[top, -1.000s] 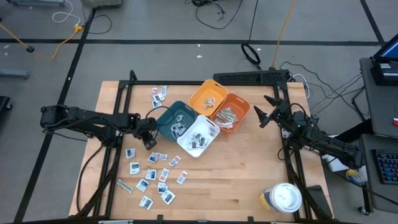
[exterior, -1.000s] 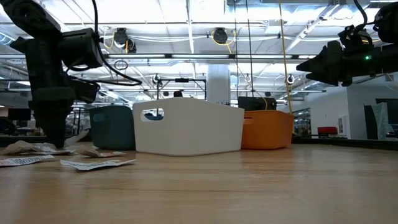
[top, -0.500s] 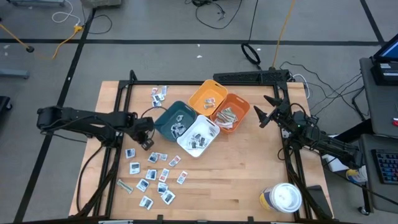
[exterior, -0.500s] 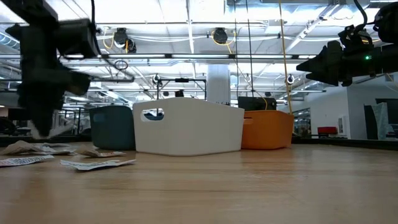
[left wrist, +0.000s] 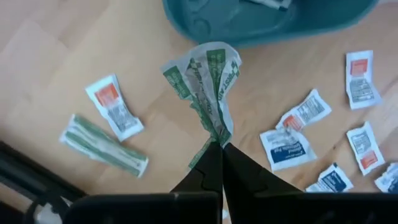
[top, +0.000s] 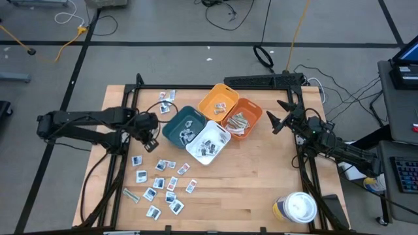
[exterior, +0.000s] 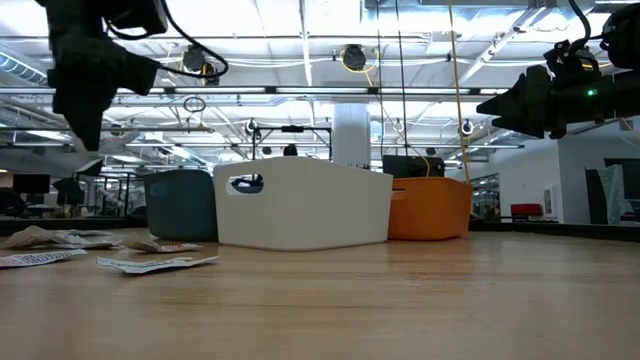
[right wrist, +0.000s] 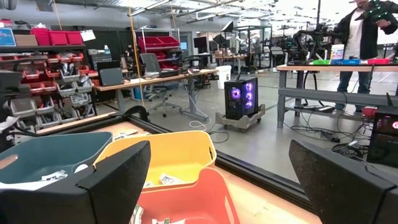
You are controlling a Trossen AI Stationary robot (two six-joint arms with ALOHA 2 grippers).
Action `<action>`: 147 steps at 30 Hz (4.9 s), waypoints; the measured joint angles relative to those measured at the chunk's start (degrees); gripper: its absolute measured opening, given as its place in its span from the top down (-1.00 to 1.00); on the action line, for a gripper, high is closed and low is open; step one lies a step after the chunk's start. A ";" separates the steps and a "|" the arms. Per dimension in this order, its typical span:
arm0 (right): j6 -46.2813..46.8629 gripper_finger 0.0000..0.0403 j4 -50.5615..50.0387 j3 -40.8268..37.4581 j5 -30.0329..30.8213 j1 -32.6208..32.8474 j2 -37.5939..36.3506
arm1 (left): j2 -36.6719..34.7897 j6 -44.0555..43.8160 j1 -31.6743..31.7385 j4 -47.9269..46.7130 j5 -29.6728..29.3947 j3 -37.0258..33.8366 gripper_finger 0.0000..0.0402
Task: Pick & Place First Aid Supplies
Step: Put the green bandage pack into the orange bin
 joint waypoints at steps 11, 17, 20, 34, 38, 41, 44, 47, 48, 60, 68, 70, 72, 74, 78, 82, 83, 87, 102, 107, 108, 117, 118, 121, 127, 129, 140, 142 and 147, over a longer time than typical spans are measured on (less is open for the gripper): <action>0.00 -0.87 0.00 0.00 -0.02 0.00 0.01 | 17.96 9.89 5.14 0.48 0.42 11.37 1.00; 0.00 -0.87 0.00 0.00 -0.02 0.02 0.00 | 31.85 13.75 6.72 1.48 0.46 26.24 1.00; 0.01 -0.87 0.00 -0.02 0.00 0.02 0.00 | 38.78 14.79 7.47 1.35 0.90 34.57 1.00; 0.01 -0.87 0.00 -0.02 0.00 0.00 0.02 | 66.27 16.87 9.56 -1.29 2.89 72.51 1.00; 0.00 -0.87 0.00 0.00 -0.02 0.00 0.02 | 71.67 17.72 9.77 -1.22 2.93 79.76 1.00; 0.00 -0.87 0.00 -0.01 -0.01 0.00 0.01 | 74.75 18.93 9.42 -0.61 2.87 82.49 1.00; 0.01 -0.87 0.00 -0.01 -0.01 0.00 0.01 | 76.46 20.75 8.76 2.30 2.93 82.70 1.00; 0.00 -0.87 0.00 -0.02 -0.02 0.00 0.02 | 77.42 22.23 8.05 4.86 3.16 82.70 1.00; 0.01 -0.87 0.00 0.00 -0.01 0.00 0.02 | 77.59 22.46 7.84 5.69 3.43 82.70 1.00; 0.00 -0.87 -0.02 -0.01 -0.02 0.01 0.13 | 79.27 24.05 6.99 9.79 6.39 82.33 0.94; 0.00 -0.87 0.00 0.00 -0.02 0.02 0.11 | 79.27 22.99 6.99 9.29 5.44 82.31 0.43; 0.00 -0.87 0.00 0.00 -0.02 0.00 0.11 | 79.27 22.86 6.91 9.25 5.46 82.31 0.24; 0.00 -0.87 0.00 -0.02 -0.02 0.00 0.12 | 79.27 22.82 6.90 9.27 5.49 82.31 0.05; 0.00 -0.87 0.00 -0.01 -0.02 0.00 0.11 | 79.27 22.79 6.93 9.26 5.49 82.31 -0.12; 0.02 -0.87 0.00 0.00 -0.02 0.02 0.11 | 79.27 22.79 6.93 9.27 5.49 82.31 -0.37; 0.00 -0.87 0.00 0.00 -0.01 0.01 0.11 | 79.18 22.49 7.06 9.04 5.58 82.31 -0.51; 0.01 -0.87 0.00 -0.01 -0.01 0.00 0.11 | 79.07 22.15 7.20 8.65 5.76 82.31 -0.53; 0.00 -0.87 0.00 -0.02 0.00 0.00 0.11 | 77.15 20.57 8.40 5.13 5.72 82.24 -0.56; 0.02 -0.87 0.00 -0.02 0.00 0.02 0.11 | 58.85 17.72 12.40 9.89 4.45 63.08 -0.39; 0.02 -0.87 0.00 -0.01 -0.01 0.01 0.12 | 46.19 15.58 13.14 18.16 -0.69 45.83 -0.38; 0.00 -0.87 0.00 -0.01 -0.01 0.01 0.12 | 43.66 14.60 13.33 19.11 -2.20 42.56 -0.39; 0.00 -0.87 0.00 0.00 -0.01 0.01 0.11 | 23.64 2.40 16.74 19.45 -12.13 20.36 -0.35; 0.01 -0.87 0.00 0.00 0.00 0.01 0.11 | 22.05 0.52 17.25 18.28 -12.21 18.58 -0.34; 0.00 -0.87 0.00 -0.02 -0.02 0.01 0.11 | 17.96 -4.58 19.06 14.18 -12.13 13.89 -0.30; 0.00 -0.87 0.00 -0.02 0.00 0.02 0.11 | 13.05 -10.02 22.80 5.06 -10.44 6.09 -0.22; 0.01 -0.87 0.00 -0.01 -0.02 0.01 0.11 | 12.10 -11.12 23.98 3.00 -9.03 4.01 -0.20; 0.00 -0.87 0.01 -0.01 -0.01 0.02 0.11 | 12.12 -18.65 25.13 -2.53 -1.35 -6.31 -0.11; 0.00 -0.87 0.00 -0.02 0.00 0.02 0.13 | 12.78 -19.18 25.10 -2.21 -0.29 -7.55 -0.12; 0.01 -0.87 0.00 -0.02 0.00 0.01 0.13 | 16.38 -19.67 24.27 -1.08 -0.34 -7.98 -0.11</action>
